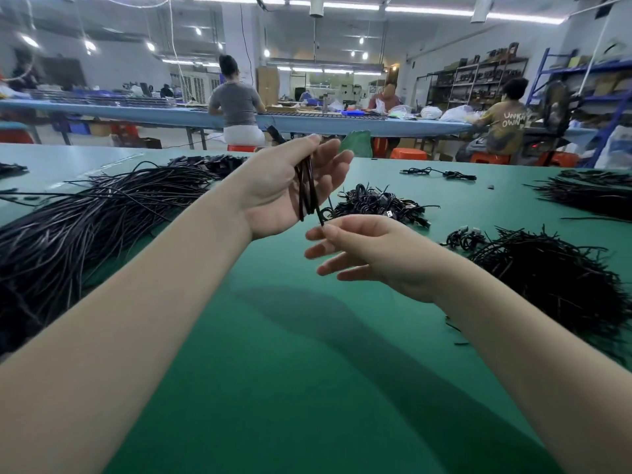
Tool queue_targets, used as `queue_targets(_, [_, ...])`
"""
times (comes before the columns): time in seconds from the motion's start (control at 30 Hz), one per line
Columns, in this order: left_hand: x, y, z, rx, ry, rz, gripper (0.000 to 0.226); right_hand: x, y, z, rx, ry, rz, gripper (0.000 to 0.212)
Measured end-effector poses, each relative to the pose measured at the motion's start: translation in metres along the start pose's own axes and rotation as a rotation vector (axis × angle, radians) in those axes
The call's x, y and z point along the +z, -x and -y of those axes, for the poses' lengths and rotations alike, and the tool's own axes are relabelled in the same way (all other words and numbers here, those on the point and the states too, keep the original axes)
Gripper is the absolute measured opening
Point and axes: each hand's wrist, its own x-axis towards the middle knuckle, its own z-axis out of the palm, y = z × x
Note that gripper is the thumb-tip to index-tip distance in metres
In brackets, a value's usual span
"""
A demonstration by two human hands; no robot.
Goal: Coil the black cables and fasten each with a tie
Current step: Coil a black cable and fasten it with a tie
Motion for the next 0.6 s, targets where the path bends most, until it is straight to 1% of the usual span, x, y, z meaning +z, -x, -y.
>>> queue_targets(0.03, [-0.001, 0.000, 0.000, -0.015, 0.022, 0.029, 0.046, -0.004, -0.001, 0.001, 0.019, -0.097, -0.011, 0.018])
queue_targets(0.1, [-0.002, 0.000, 0.004, -0.050, 0.047, 0.093, 0.050, -0.010, -0.002, 0.006, 0.070, -0.380, -0.034, 0.021])
queue_targets(0.13, [-0.001, 0.000, 0.007, -0.068, 0.046, 0.116, 0.050, -0.011, -0.003, 0.007, 0.089, -0.478, -0.033, 0.025])
queue_targets(0.17, [0.000, 0.000, 0.010, -0.085, 0.037, 0.131, 0.050, -0.011, -0.003, 0.008, 0.104, -0.526, -0.028, 0.029])
queue_targets(0.23, [0.000, 0.000, 0.015, -0.112, -0.001, 0.149, 0.048, -0.011, -0.003, 0.007, 0.118, -0.547, -0.036, 0.035])
queue_targets(0.33, [-0.001, 0.002, 0.014, -0.128, -0.139, 0.170, 0.044, -0.012, -0.004, 0.004, 0.120, -0.590, -0.047, 0.035])
queue_targets(0.43, [0.000, 0.008, 0.006, -0.128, -0.407, 0.185, 0.043, -0.009, -0.006, 0.001, 0.072, -0.582, -0.080, 0.016])
queue_targets(0.5, [0.000, 0.010, 0.002, -0.098, -0.638, 0.132, 0.044, -0.008, -0.007, -0.002, 0.014, -0.568, -0.136, 0.007])
queue_targets(0.53, [0.000, 0.011, 0.001, -0.072, -0.750, 0.092, 0.045, -0.008, -0.006, -0.002, -0.007, -0.547, -0.170, 0.008])
queue_targets(0.57, [0.001, 0.011, 0.000, -0.049, -0.828, 0.056, 0.045, -0.009, -0.006, -0.002, -0.019, -0.518, -0.202, 0.010])
queue_targets(0.6, [0.002, 0.011, 0.000, -0.037, -0.853, 0.034, 0.045, -0.009, -0.006, -0.002, -0.028, -0.485, -0.229, 0.011])
